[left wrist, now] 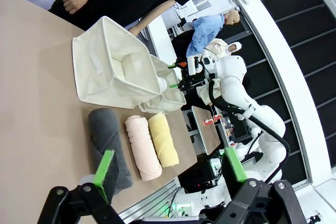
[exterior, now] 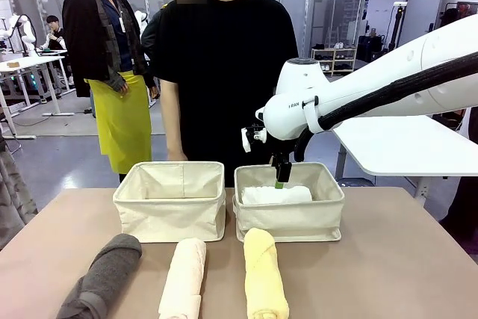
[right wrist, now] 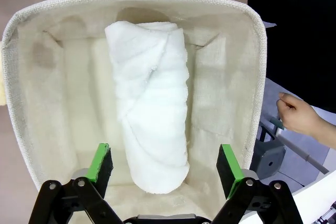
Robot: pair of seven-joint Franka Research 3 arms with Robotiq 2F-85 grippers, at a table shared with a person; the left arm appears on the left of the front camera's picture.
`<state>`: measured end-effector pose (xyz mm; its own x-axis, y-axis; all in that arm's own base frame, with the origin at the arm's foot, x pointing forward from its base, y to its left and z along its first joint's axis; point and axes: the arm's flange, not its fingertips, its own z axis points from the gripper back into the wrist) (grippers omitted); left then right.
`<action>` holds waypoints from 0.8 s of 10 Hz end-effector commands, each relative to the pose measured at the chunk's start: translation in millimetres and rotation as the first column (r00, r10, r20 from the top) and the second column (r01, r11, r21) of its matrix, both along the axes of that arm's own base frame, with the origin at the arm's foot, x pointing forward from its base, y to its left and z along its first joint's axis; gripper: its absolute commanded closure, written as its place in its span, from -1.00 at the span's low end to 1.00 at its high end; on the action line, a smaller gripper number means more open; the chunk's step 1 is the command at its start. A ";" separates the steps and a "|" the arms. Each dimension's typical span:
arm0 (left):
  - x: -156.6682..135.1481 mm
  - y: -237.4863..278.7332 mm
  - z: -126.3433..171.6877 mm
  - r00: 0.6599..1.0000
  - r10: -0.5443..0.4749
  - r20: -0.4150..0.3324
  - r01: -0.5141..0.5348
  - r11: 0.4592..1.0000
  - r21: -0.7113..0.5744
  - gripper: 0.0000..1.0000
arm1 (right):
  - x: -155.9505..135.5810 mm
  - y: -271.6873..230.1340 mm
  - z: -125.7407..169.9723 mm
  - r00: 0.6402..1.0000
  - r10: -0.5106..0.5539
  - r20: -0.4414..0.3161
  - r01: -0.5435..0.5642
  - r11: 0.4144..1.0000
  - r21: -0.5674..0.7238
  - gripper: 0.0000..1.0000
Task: Divide the towels into two baskets.
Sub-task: Pick up one hotel-folded towel from the bottom of the table and place it in the Fabric basket indicated by the person.
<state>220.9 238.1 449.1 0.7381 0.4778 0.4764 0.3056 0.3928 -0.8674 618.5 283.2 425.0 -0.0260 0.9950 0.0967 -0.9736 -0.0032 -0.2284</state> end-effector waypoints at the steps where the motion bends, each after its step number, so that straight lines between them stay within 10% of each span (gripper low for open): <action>1: -1.9 2.5 1.0 0.999 -0.004 0.036 0.004 1.000 -0.005 -1.00 | -15.7 -0.6 17.9 1.000 -0.012 0.013 0.012 1.000 -0.011 -1.00; 6: -1.9 2.5 1.0 0.999 -0.004 0.036 0.004 1.000 -0.005 -1.00 | -133.2 -62.2 93.7 0.965 -0.244 -0.090 0.251 0.965 0.075 -1.00; 8: -1.9 2.5 1.0 0.999 -0.004 0.036 0.004 1.000 -0.005 -1.00 | -157.9 -122.9 105.4 0.896 -0.394 -0.203 0.433 0.877 0.207 -1.00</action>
<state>220.4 238.6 449.3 0.7370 0.4789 0.4770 0.3056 0.3933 -0.8671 474.3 190.0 538.6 0.3281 0.9150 0.2348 -0.9329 0.3530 -0.0721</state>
